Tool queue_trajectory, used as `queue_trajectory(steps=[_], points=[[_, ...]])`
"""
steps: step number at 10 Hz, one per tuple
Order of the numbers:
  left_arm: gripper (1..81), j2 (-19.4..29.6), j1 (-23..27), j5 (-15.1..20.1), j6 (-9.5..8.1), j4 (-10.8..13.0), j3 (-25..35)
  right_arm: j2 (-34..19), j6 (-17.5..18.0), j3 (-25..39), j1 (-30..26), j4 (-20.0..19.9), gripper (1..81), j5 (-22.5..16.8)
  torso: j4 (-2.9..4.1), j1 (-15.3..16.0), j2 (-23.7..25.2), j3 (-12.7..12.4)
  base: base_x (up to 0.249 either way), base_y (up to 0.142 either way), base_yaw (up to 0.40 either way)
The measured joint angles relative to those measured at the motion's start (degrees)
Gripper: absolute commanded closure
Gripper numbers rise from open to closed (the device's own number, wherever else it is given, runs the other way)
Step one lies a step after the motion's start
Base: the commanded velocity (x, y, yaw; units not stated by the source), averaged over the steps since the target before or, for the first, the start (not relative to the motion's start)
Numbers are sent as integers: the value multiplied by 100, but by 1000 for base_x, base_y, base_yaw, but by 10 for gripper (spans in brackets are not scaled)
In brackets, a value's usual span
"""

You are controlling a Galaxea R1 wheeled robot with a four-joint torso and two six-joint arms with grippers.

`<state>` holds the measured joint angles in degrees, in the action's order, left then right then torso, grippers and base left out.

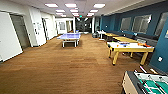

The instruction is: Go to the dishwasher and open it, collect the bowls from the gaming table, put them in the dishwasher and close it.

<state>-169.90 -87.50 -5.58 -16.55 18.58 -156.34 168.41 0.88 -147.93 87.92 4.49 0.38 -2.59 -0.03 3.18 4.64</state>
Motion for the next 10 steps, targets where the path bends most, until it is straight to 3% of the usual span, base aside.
queue_trajectory(steps=[10], points=[[10, -28, -21, 24, 2, 0, -5, 9, 0, -69, 50, 0, 10, -13, 0, 0, 0, 0, 243, 0, 0]])
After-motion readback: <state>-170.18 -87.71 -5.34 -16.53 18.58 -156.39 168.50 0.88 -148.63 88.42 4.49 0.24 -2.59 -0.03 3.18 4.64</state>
